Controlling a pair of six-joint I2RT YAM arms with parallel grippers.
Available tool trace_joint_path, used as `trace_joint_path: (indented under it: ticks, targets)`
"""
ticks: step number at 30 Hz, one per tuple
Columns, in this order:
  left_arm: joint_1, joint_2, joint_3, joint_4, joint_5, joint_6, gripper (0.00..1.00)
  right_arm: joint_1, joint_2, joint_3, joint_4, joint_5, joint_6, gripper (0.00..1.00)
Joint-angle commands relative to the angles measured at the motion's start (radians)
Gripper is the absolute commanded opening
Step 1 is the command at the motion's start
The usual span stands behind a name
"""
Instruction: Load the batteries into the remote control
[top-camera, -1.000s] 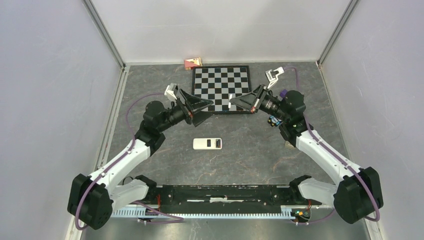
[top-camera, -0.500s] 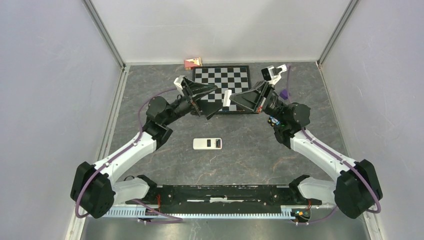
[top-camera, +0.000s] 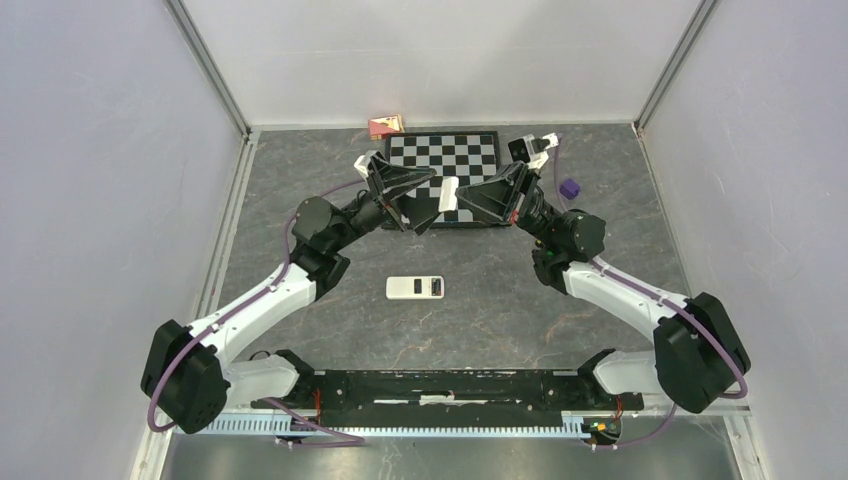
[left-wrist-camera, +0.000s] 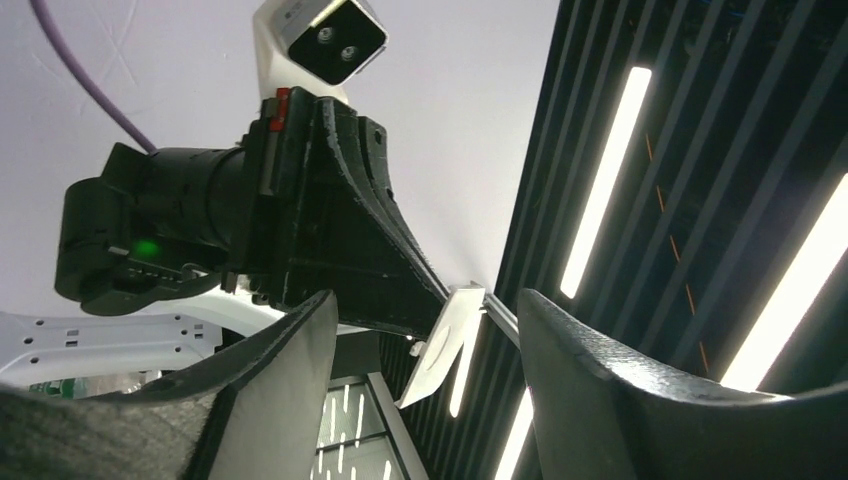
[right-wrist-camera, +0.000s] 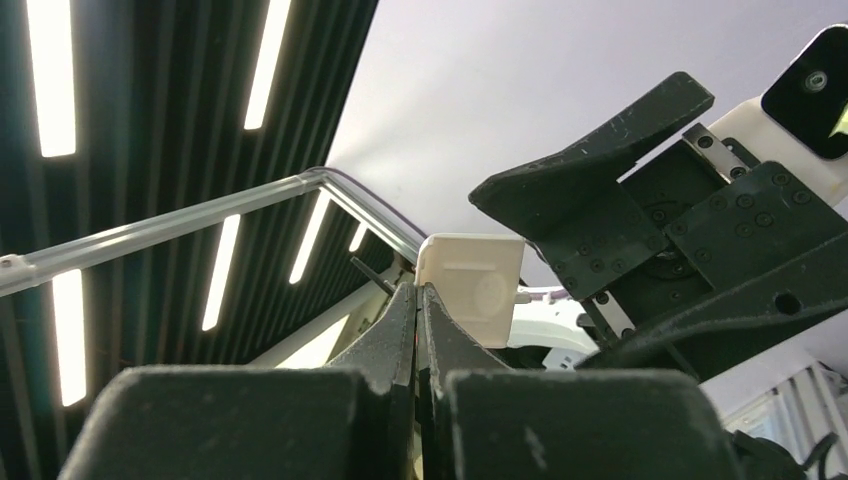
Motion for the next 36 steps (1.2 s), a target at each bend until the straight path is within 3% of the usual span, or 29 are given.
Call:
trace_joint_path:
  ticks: [1, 12, 18, 21, 24, 27, 30, 33, 36]
  targets:
    - [-0.004, -0.016, 0.002, 0.09, -0.021, -0.097, 0.69, 0.008, 0.011, -0.022, 0.153, 0.044, 0.073, 0.0]
    - [-0.006, -0.004, 0.012, 0.122, -0.002, -0.097, 0.47, 0.03, 0.072, -0.049, 0.255, 0.085, 0.165, 0.0]
    - [-0.007, -0.004, 0.015, 0.125, 0.0, -0.088, 0.24, 0.033, 0.075, -0.071, 0.273, 0.12, 0.183, 0.0]
    - [-0.007, -0.012, 0.015, 0.097, -0.004, -0.058, 0.03, 0.034, 0.073, -0.062, 0.259, 0.117, 0.171, 0.0]
    - [-0.005, -0.023, 0.015, 0.046, -0.009, 0.01, 0.02, 0.033, 0.067, -0.056, 0.241, 0.109, 0.148, 0.02]
    - [-0.002, -0.04, 0.007, -0.043, -0.017, 0.138, 0.02, 0.03, 0.039, -0.073, 0.181, 0.083, 0.069, 0.39]
    - [0.007, -0.071, -0.022, -0.139, -0.05, 0.294, 0.02, 0.023, -0.049, -0.12, -0.003, 0.065, -0.147, 0.71]
    - [0.007, -0.112, -0.032, -0.266, -0.1, 0.467, 0.02, 0.02, -0.164, -0.104, -0.372, 0.056, -0.441, 0.82]
    - [0.008, -0.15, -0.007, -0.413, -0.145, 0.642, 0.02, 0.027, -0.219, -0.037, -0.655, 0.072, -0.638, 0.83]
